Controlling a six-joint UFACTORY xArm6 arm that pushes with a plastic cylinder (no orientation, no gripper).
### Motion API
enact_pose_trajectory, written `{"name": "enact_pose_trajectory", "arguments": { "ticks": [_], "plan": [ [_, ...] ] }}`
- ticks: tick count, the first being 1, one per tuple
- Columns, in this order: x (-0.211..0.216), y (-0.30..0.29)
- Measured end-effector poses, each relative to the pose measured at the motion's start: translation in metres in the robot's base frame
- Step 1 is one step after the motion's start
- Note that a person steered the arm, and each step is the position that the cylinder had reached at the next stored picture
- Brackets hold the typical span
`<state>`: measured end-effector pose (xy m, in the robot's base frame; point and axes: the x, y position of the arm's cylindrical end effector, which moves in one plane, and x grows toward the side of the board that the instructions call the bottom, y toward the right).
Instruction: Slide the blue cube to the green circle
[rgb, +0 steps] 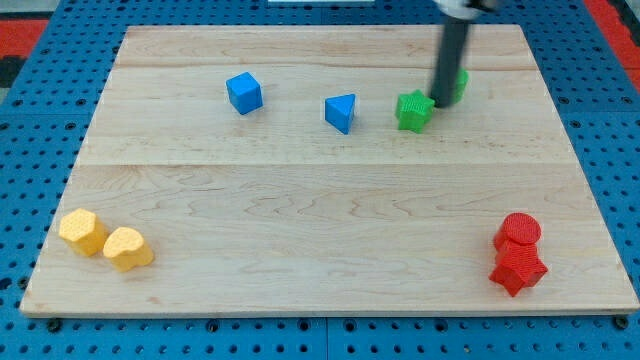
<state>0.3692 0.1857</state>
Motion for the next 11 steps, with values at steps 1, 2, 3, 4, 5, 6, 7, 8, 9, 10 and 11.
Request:
{"name": "enact_pose_trajectory", "arguments": {
  "ticks": [1,2,3,4,5,6,7,8,9,10,11],
  "plan": [
    [0.029,-0.009],
    [0.016,-0.058],
    [-0.023,-0.112],
    [-0.053,-0.12],
    [-0.076,-0.027],
    [-0.112,0.048],
    [-0.089,0.089],
    [-0.075,0.036],
    [-0.034,0.007],
    [-0.019,-0.058],
    [0.003,-0.12]
  ]
}}
